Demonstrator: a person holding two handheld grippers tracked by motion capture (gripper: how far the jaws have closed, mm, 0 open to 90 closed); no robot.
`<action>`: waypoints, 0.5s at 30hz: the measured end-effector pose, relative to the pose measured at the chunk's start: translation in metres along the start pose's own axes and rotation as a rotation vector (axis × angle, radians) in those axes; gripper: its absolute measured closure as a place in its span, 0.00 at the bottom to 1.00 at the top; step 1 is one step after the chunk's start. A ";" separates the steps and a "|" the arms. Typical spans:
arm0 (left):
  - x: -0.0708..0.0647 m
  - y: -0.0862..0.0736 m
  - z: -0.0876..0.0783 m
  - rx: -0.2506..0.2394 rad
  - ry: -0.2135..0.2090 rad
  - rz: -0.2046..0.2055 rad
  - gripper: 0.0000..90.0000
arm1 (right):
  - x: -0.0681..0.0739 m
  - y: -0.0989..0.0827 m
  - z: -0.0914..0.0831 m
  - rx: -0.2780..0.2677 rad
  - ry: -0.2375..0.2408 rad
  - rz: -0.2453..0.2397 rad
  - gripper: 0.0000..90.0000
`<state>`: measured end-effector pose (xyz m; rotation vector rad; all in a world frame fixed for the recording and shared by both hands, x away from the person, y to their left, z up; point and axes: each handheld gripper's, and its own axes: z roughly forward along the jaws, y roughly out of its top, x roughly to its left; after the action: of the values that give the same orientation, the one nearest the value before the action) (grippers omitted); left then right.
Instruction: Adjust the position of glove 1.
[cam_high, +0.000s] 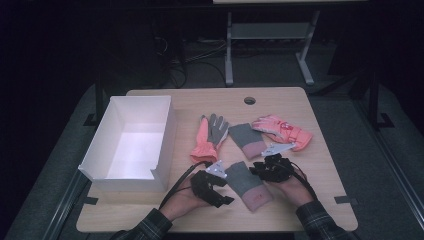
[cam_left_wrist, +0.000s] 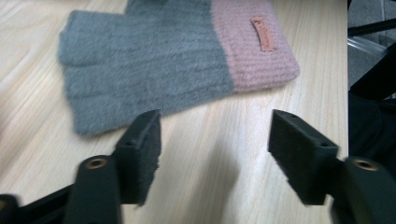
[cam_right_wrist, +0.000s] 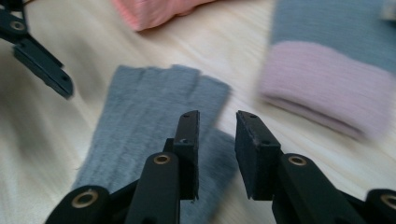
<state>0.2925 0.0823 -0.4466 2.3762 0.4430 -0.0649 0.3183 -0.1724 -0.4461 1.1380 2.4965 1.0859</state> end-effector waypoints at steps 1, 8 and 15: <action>0.000 -0.001 -0.001 -0.007 -0.002 -0.006 0.32 | -0.001 0.000 -0.002 -0.003 -0.021 0.012 0.83; 0.004 -0.015 -0.009 -0.008 0.023 -0.014 0.28 | -0.021 0.005 -0.005 0.017 -0.017 0.088 0.78; 0.007 -0.026 -0.016 -0.027 0.041 -0.050 0.27 | -0.036 0.020 -0.006 0.024 -0.053 0.107 0.69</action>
<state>0.2892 0.1125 -0.4524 2.3437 0.5194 -0.0327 0.3516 -0.1924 -0.4324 1.3034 2.4393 1.0409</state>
